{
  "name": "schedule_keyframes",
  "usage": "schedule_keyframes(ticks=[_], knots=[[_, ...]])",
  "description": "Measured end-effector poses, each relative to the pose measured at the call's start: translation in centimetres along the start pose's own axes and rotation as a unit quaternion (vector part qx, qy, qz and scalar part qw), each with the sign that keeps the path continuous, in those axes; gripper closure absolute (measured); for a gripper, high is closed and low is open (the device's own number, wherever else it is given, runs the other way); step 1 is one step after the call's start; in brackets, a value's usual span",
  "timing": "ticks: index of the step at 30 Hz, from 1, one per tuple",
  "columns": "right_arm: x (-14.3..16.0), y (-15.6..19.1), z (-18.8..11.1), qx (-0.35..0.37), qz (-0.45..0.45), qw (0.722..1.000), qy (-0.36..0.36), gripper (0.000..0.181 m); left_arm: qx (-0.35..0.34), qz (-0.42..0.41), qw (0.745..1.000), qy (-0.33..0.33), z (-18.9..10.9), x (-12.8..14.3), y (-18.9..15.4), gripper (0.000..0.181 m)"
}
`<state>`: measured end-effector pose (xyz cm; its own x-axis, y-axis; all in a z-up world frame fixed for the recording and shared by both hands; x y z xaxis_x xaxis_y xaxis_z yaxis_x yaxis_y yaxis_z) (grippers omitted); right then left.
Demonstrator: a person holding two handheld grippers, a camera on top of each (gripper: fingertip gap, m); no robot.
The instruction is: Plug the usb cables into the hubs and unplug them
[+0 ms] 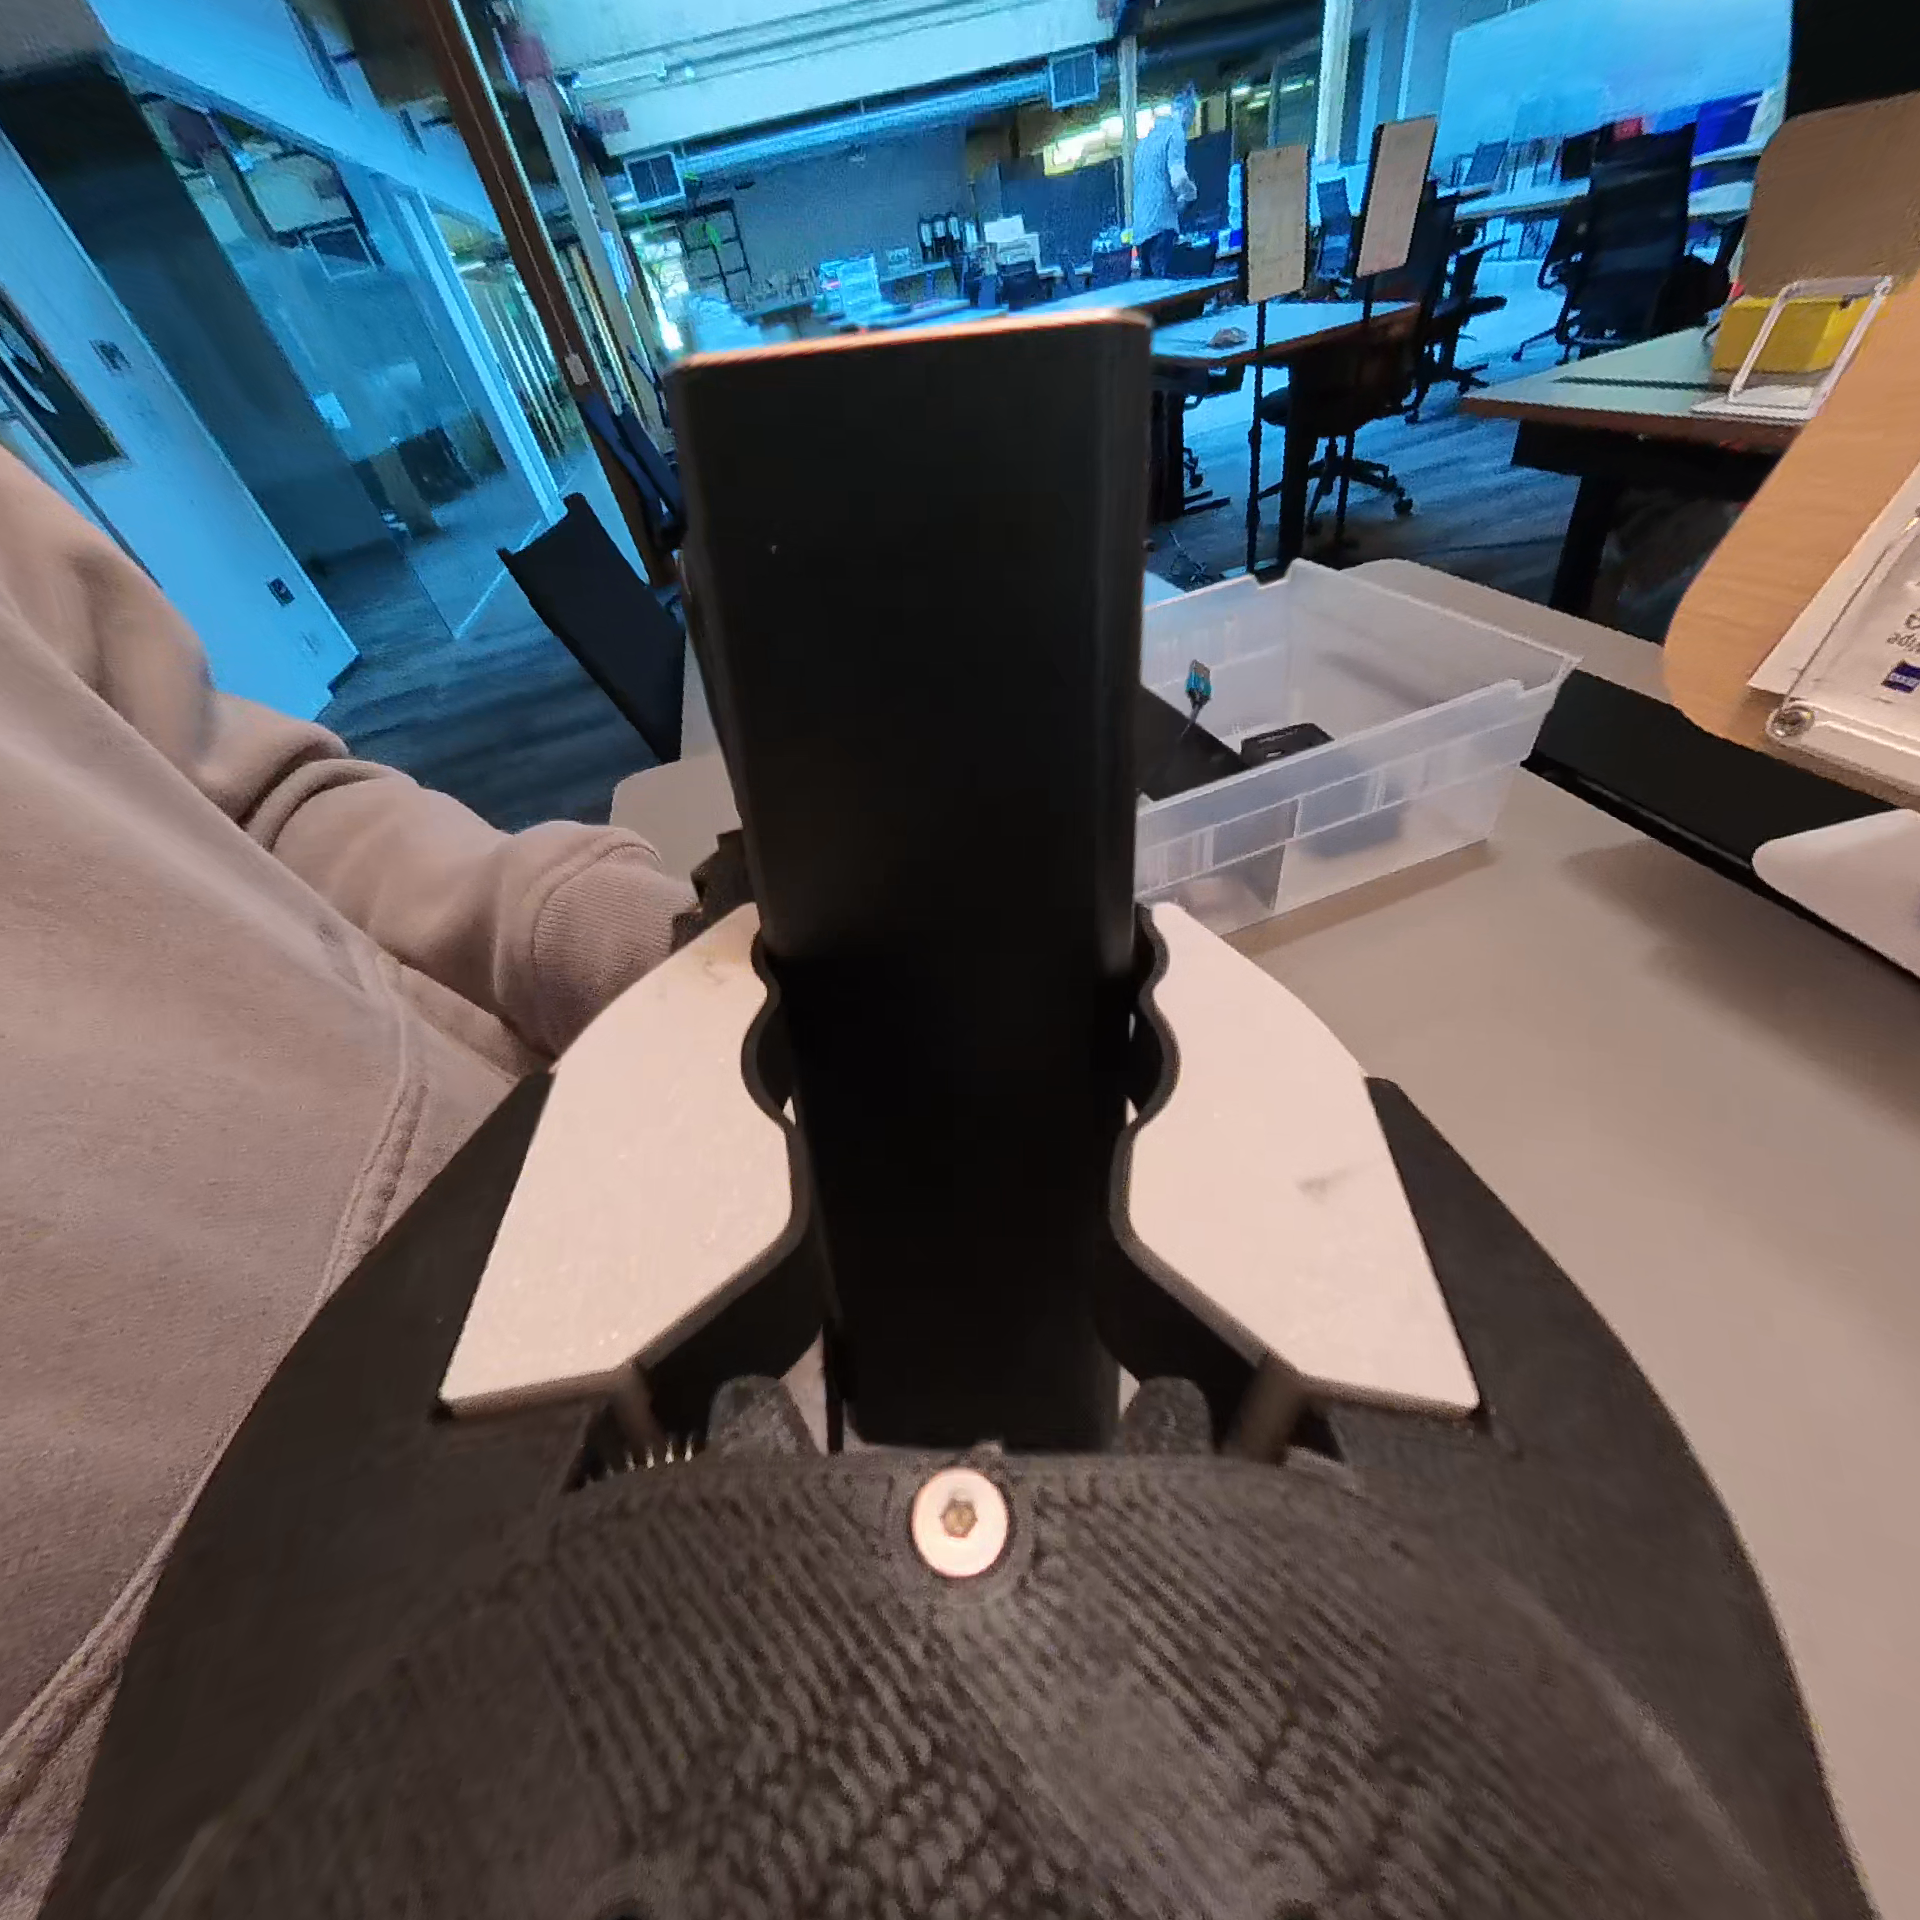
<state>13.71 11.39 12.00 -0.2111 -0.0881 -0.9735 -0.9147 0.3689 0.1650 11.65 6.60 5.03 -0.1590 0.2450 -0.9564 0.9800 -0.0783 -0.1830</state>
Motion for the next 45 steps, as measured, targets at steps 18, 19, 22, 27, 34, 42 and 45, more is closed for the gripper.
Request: schedule_keyframes(ticks=[18,19,22,27,34,42,45], knots=[[-0.2,0.4,-1.4,-0.016,0.0,0.999,-0.035,0.119,0.015,0.094,0.988,-0.123,-6.6,-12.3,-1.4,0.094],[0.0,0.6,-1.1,-0.021,-0.001,0.999,-0.03,0.119,0.026,0.095,0.989,-0.106,-6.1,-12.6,-1.6,0.095],[0.1,1.2,-0.6,-0.032,-0.019,0.999,-0.021,0.119,0.019,0.125,0.989,-0.076,-5.0,-13.0,-1.5,0.118],[-0.5,0.8,-1.2,-0.01,-0.03,0.998,-0.049,0.12,0.019,0.13,0.986,-0.098,-4.4,-13.9,-1.6,0.119],[-0.1,0.8,-0.1,0.015,-0.067,0.998,-0.015,0.106,0.026,0.188,0.98,-0.065,-2.4,-13.6,-2.4,0.119],[-0.2,1.1,0.3,0.003,-0.051,0.998,-0.02,0.104,0.051,0.194,0.975,-0.091,-2.2,-13.8,-2.8,0.119],[0.5,0.9,0.3,0.01,-0.064,0.998,0.006,0.106,0.052,0.18,0.978,-0.091,-2.3,-13.5,-2.6,0.119]])
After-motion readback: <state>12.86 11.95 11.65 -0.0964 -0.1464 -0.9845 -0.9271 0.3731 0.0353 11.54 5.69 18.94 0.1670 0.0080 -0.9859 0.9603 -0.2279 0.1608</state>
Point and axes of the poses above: each gripper's, where its closed fingertips meet, z out along the fingers, x out of its underside, y = z × x across the jaws, the point moved 1 cm from there along -z, back along the fingers, and after that the axes turned 8 degrees about x, right-handed, at the moved point
